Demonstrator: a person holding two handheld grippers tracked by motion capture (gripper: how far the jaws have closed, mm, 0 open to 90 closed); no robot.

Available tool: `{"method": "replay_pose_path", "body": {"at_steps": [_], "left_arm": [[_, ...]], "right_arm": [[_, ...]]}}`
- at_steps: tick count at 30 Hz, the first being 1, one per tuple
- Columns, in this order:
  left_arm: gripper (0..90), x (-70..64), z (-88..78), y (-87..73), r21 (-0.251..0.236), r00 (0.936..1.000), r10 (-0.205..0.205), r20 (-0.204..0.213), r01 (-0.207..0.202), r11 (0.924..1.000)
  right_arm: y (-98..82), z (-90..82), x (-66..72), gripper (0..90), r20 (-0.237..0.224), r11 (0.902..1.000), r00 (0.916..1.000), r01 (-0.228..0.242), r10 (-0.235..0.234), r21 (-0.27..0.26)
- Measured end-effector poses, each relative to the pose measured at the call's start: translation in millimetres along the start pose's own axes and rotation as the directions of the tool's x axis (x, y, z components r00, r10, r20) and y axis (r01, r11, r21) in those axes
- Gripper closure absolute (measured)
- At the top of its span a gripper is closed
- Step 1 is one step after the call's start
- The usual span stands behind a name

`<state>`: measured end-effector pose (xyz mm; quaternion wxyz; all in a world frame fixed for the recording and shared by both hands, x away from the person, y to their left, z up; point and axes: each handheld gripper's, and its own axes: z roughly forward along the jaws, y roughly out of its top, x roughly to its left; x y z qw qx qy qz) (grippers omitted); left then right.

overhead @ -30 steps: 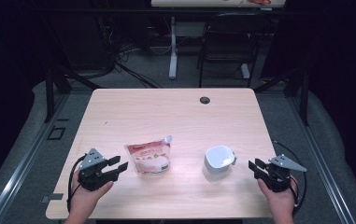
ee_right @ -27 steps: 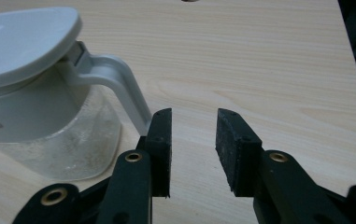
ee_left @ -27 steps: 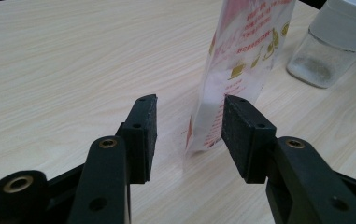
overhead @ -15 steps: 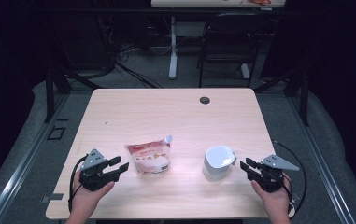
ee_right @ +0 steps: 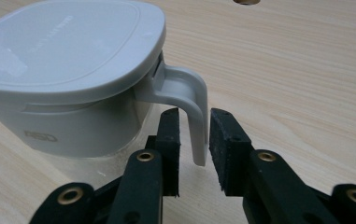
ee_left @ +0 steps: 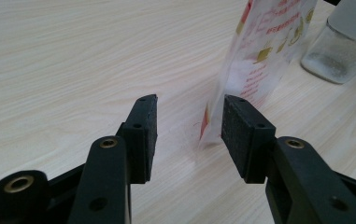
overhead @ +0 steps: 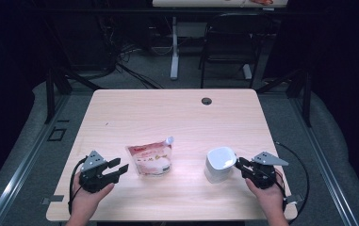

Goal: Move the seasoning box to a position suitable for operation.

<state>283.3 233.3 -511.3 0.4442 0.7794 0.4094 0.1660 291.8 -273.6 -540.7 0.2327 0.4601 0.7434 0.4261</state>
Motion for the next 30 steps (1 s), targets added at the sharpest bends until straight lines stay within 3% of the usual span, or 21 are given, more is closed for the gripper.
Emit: {"method": "replay_pose_path", "body": {"at_steps": [5,9,21,24,27,30], "left_arm": [[55.9,1.4,-0.4,-1.1,0.003,1.0,-0.001,-0.003,0.001,1.0],[55.7,3.6,-0.3,-2.7,0.005,0.9999,-0.007,-0.012,0.007,1.0],[55.2,10.0,-3.4,-8.9,0.0,0.9994,-0.027,-0.022,0.027,0.9996],[55.1,11.2,-4.7,-9.1,-0.001,0.9993,-0.034,-0.016,0.034,0.9994],[55.2,11.7,-4.7,-9.5,0.003,0.9991,-0.039,-0.015,0.039,0.9992],[55.2,12.4,-4.0,-10.1,0.003,0.9991,-0.04,-0.016,0.04,0.9992]], "right_arm": [[0.1,5.1,3.0,78.5,0.019,0.999,0.999,0.04,-0.041,0.02],[-0.3,5.1,3.2,81.8,0.03,0.9988,0.9987,0.042,-0.043,0.027],[-2.8,-1.2,12.9,82.3,0.003,0.998,0.9989,0.048,-0.048,0.043],[-4.0,-1.4,14.4,79.0,-0.005,0.9979,0.9986,0.053,-0.053,0.036],[-4.3,3.1,11.3,74.0,-0.01,0.9995,0.9998,0.017,-0.017,0.026],[-4.3,4.9,9.8,70.1,-0.001,0.9996,0.9999,0.015,-0.015,0.024]]}}
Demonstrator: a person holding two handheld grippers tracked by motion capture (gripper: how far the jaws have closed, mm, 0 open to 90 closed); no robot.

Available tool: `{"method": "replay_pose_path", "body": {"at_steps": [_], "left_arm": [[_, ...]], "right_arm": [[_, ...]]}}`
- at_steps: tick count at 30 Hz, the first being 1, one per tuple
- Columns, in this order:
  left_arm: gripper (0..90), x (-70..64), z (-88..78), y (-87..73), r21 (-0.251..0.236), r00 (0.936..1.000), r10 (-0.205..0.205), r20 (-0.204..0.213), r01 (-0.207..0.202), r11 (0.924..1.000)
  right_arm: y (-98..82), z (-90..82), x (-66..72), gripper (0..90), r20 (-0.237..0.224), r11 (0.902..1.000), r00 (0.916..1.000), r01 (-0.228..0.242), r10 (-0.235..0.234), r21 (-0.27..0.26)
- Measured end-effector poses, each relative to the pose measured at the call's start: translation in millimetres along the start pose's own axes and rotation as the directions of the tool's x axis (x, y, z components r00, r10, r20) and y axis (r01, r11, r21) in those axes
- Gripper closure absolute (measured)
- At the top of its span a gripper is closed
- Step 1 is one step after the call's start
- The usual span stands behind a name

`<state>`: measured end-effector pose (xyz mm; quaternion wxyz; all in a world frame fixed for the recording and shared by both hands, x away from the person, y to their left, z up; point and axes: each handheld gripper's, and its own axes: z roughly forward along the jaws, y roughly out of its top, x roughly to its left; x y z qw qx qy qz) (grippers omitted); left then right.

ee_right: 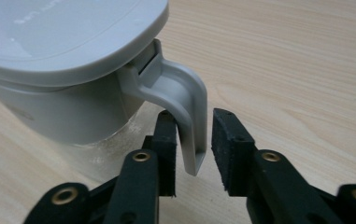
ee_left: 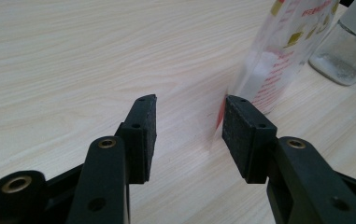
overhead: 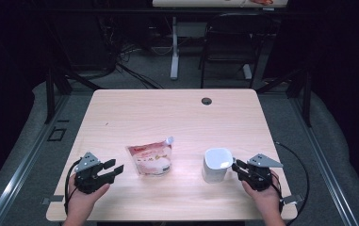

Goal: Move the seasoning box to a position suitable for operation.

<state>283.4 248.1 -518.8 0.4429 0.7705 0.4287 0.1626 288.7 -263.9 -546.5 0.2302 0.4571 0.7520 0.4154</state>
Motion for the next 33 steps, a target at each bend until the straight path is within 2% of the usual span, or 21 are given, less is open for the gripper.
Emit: {"method": "replay_pose_path", "body": {"at_steps": [3,5,6,11,16,19,33], "left_arm": [[55.2,1.1,0.5,-0.3,0.002,1.0,-0.002,-0.001,0.002,1.0],[55.2,1.2,0.9,-0.3,0.007,1.0,-0.004,-0.002,0.004,1.0],[55.2,1.0,1.3,-0.5,0.006,1.0,-0.004,-0.004,0.004,1.0],[55.2,1.0,2.4,-0.8,0.007,1.0,-0.003,-0.004,0.003,1.0],[55.2,1.9,2.7,-1.7,0.013,1.0,-0.003,-0.002,0.003,0.9999],[55.2,2.6,3.0,-2.6,0.013,1.0,-0.006,-0.005,0.006,0.9999],[55.2,5.8,4.6,-6.4,0.025,0.9999,-0.004,-0.013,0.004,0.9997]], "right_arm": [[1.5,5.1,-2.2,59.9,0.019,0.9998,0.9998,0.011,-0.011,-0.018],[1.8,7.1,-3.5,59.1,0.013,0.9998,0.9998,0.017,-0.017,-0.015],[1.6,10.6,-4.3,58.5,0.02,0.9993,0.9992,0.035,-0.035,-0.01],[2.4,17.6,-4.2,60.4,0.011,0.9984,0.9983,0.056,-0.056,-0.009],[4.9,20.9,0.2,67.7,-0.009,0.9967,0.9967,0.081,-0.081,0.004],[6.0,20.0,2.7,70.6,0.004,0.9961,0.9961,0.088,-0.088,0.011],[5.4,17.1,10.8,71.7,0.051,0.9984,0.9974,0.049,-0.051,0.028]]}}
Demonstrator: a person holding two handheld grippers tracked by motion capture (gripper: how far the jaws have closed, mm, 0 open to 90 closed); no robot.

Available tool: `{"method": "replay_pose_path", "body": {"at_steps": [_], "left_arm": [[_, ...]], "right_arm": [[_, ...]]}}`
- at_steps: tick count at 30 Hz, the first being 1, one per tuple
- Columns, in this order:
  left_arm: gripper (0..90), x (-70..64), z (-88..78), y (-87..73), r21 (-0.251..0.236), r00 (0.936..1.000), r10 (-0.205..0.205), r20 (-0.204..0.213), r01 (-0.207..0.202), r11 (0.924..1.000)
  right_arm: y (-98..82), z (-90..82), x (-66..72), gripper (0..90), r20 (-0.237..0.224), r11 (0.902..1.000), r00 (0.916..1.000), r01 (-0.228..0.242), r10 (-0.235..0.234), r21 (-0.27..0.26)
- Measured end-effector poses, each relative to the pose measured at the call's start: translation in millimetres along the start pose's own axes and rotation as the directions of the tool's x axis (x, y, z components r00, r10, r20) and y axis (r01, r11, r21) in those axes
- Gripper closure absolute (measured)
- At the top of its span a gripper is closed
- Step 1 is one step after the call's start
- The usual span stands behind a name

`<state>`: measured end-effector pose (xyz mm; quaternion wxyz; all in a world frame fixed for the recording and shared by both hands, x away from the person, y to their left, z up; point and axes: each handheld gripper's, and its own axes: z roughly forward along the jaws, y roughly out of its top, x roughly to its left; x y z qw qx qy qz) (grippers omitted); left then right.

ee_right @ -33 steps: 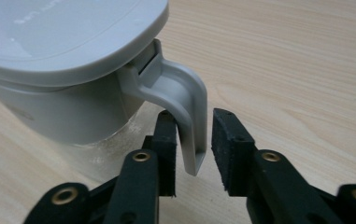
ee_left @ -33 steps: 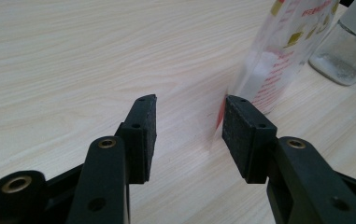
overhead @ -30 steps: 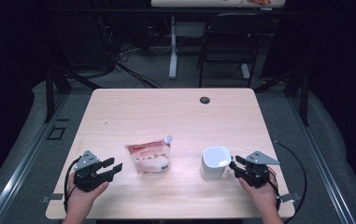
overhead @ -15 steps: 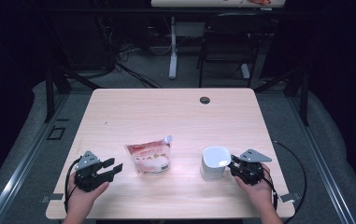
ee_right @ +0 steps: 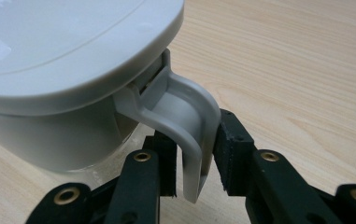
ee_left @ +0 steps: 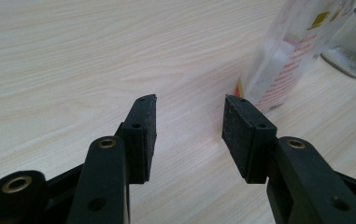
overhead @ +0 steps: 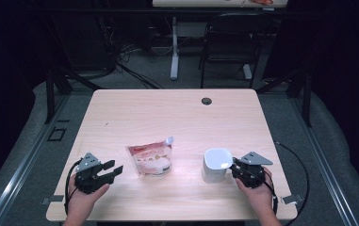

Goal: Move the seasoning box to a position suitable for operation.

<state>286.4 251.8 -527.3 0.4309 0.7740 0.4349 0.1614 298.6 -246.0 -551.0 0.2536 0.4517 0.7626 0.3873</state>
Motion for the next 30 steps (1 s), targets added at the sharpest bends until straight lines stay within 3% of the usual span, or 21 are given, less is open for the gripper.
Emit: {"method": "replay_pose_path", "body": {"at_steps": [3,18,30], "left_arm": [[55.2,0.8,0.4,-1.7,0.004,1.0,-0.005,0.004,0.005,1.0],[55.0,2.6,3.1,-6.3,0.015,1.0,0.007,0.006,-0.007,0.9999],[54.7,3.6,3.8,-8.5,0.016,1.0,0.002,0.008,-0.002,0.9999]], "right_arm": [[0.1,-1.2,4.4,71.7,0.004,0.9999,0.9999,0.012,-0.012,0.006],[2.7,0.4,25.7,71.6,-0.075,0.9967,0.9939,0.082,-0.081,0.005],[4.2,0.8,39.3,71.6,-0.128,0.9918,0.9837,0.128,-0.126,0.004]]}}
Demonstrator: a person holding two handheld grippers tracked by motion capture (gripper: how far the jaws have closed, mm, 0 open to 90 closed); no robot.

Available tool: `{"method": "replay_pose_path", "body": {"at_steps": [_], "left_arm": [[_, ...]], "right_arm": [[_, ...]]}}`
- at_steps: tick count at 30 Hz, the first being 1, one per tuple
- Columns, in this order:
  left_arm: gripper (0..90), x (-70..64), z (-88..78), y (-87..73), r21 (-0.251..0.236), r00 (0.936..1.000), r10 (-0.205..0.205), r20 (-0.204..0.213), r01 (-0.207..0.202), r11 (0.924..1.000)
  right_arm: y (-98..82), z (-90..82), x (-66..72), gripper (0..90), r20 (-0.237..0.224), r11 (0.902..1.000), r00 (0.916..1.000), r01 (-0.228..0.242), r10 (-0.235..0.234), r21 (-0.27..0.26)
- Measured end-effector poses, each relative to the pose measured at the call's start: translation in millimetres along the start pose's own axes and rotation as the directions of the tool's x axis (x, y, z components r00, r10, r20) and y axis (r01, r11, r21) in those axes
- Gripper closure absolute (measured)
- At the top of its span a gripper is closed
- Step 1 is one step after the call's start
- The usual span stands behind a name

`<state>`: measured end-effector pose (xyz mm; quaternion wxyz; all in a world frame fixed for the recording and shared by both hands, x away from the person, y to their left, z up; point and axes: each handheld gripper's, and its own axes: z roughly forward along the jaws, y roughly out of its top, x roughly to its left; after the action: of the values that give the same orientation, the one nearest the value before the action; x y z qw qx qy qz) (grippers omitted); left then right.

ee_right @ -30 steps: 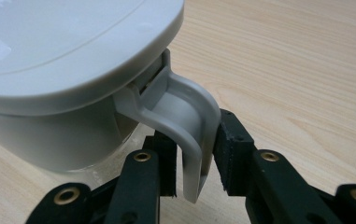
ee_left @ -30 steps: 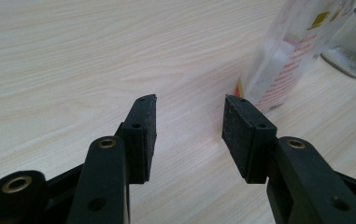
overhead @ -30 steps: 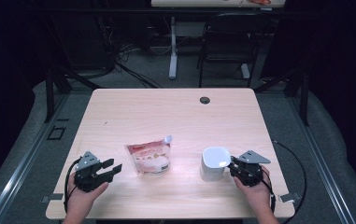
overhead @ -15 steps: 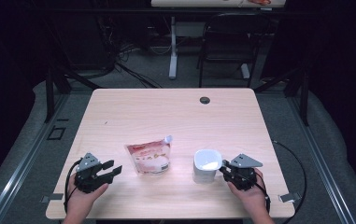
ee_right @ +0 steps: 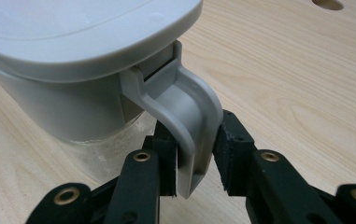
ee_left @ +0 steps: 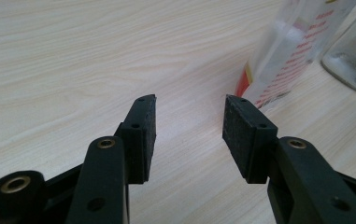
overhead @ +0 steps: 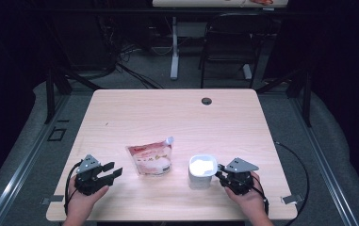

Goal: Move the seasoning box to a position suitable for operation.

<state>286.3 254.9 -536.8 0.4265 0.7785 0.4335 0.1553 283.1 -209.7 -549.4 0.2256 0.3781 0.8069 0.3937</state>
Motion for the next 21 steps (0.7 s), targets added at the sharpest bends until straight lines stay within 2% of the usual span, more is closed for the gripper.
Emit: {"method": "replay_pose_path", "body": {"at_steps": [6,21], "left_arm": [[54.5,-1.0,1.7,-0.9,0.007,0.9998,0.017,0.004,-0.017,0.9998],[54.1,-0.3,5.0,-2.8,0.005,0.9999,0.011,0.004,-0.011,0.9999]], "right_arm": [[1.0,0.7,3.3,71.6,-0.023,0.9998,0.9996,0.019,-0.019,0.0],[-0.1,0.6,1.5,71.3,-0.05,0.9996,0.9984,0.026,-0.026,-0.008]]}}
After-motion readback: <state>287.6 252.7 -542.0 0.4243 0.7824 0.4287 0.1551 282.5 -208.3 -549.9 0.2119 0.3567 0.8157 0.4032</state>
